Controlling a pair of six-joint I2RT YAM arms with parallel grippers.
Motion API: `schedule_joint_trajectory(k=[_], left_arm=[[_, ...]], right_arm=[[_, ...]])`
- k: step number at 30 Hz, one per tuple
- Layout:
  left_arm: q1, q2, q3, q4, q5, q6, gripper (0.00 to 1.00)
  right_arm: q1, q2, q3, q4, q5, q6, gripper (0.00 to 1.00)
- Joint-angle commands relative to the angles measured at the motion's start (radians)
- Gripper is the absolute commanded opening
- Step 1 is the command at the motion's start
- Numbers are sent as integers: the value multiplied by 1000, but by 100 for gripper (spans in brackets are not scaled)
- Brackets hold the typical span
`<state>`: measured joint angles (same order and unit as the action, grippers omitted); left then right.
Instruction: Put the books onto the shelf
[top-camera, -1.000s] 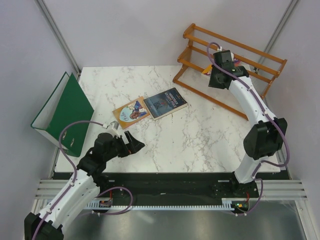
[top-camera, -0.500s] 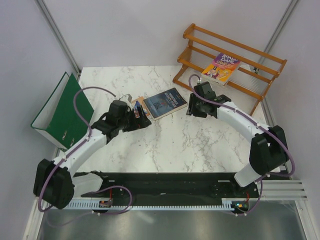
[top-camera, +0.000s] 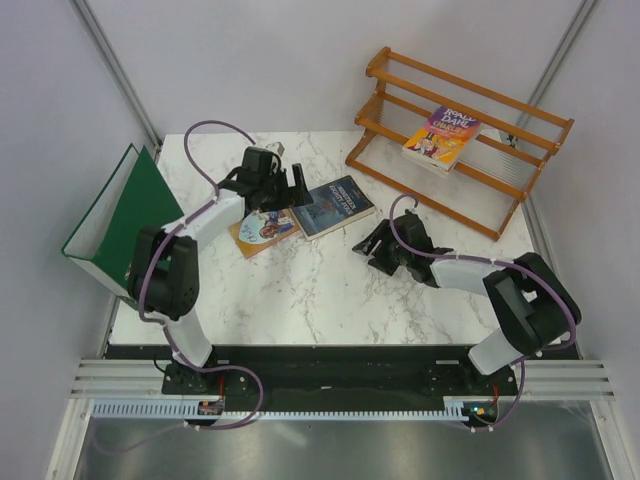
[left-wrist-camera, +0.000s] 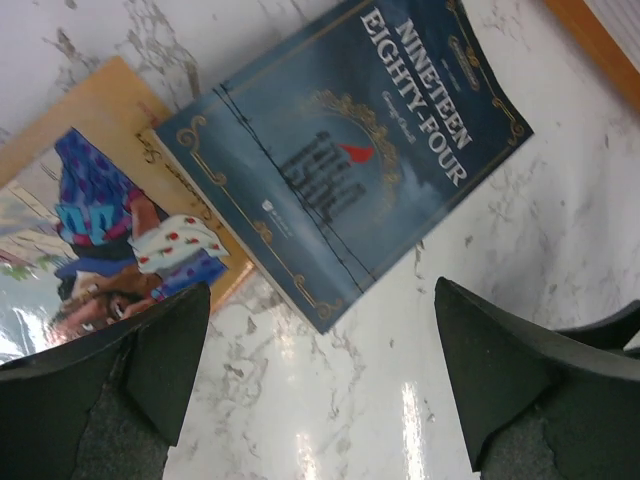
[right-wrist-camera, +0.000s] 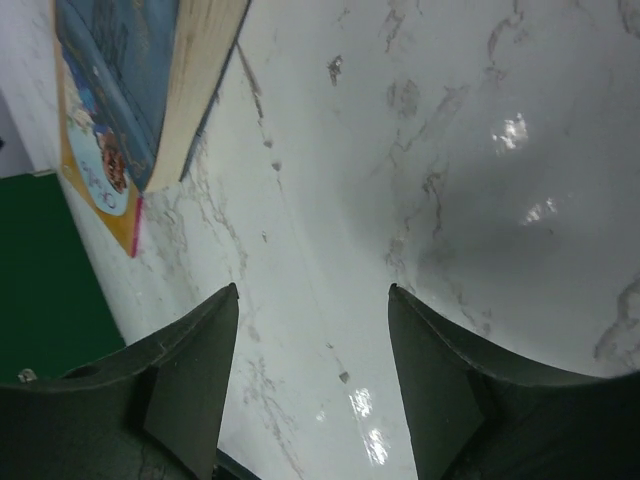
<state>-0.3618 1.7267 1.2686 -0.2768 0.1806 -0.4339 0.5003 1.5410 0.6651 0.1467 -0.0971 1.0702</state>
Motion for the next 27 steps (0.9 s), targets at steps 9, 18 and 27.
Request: schedule_joint_trajectory(k=[9, 18, 27], left_arm=[[106, 303, 323, -36, 152, 115, 99], [104, 467, 468, -61, 241, 113, 98], [75, 493, 436, -79, 339, 113, 95]], right_arm=[[3, 208, 28, 528, -16, 263, 69], [-3, 355, 67, 619, -9, 338, 69], [-14, 455, 106, 695, -35, 367, 69]])
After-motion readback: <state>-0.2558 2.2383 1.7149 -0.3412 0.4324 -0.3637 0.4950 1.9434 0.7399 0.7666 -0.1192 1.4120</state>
